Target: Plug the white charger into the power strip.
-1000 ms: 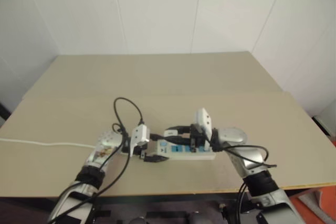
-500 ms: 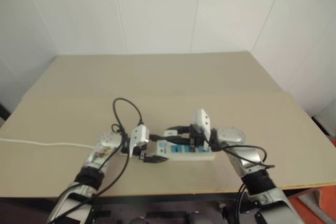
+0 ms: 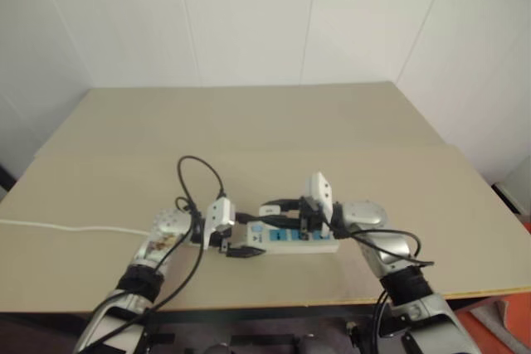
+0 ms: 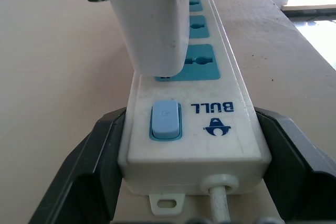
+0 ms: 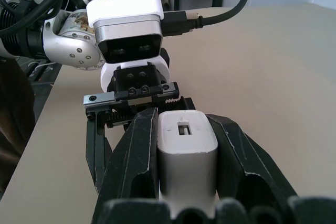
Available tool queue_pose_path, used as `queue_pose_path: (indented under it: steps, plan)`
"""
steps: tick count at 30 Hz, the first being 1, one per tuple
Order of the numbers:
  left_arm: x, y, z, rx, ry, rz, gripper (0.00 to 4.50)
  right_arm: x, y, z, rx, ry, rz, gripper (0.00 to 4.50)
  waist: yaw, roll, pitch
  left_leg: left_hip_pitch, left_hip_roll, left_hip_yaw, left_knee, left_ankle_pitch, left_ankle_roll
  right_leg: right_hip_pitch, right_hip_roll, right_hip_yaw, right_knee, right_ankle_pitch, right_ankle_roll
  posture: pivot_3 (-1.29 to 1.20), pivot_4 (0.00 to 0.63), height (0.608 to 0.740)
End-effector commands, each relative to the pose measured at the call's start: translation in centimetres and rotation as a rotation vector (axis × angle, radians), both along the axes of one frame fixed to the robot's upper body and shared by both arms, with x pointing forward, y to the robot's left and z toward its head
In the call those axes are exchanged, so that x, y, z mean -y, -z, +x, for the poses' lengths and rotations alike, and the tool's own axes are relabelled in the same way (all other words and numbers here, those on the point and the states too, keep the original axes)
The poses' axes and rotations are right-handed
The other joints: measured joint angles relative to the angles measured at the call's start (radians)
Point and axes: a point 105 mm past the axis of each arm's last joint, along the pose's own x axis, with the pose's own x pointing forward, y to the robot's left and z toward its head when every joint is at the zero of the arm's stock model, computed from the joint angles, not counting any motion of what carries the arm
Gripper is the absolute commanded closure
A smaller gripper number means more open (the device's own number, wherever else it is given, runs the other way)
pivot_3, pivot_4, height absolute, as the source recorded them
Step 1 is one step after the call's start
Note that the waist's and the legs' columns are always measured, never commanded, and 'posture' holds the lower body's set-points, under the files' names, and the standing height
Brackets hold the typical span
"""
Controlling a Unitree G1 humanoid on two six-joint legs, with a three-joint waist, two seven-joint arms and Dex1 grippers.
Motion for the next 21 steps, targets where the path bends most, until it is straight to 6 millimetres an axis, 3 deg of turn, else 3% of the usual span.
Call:
queue_pose_path:
  steps: [1,11,21]
  plan:
    - [-0.9,2.0,-1.2,-0.064,0.032,0.083,1.24,1.3,-0.1,1.2,0.018,0.08,-0.013,3.32,0.0,0.0,0.0,0.0,0.0,0.0,0.0,0.0,0.0,0.0,0.0,0.0,0.0,0.0,0.0,0.0,0.15,0.74]
    - [-0.9,1.8,-1.0,-0.061,0.033,0.085,1.24,1.2,-0.3,1.5,-0.011,0.103,0.026,3.32,-0.003,0.0,0.0,0.001,0.0,0.0,0.0,0.0,0.0,0.0,0.0,0.0,0.0,0.0,0.0,0.0,0.15,0.74]
    - [-1.5,1.6,-0.5,-0.047,0.04,0.107,1.24,2.5,1.1,1.2,-0.057,0.083,-0.029,3.32,0.0,0.0,0.0,0.001,0.0,0.0,0.0,0.0,0.0,0.001,0.0,0.0,0.0,0.0,0.0,0.0,0.15,0.74]
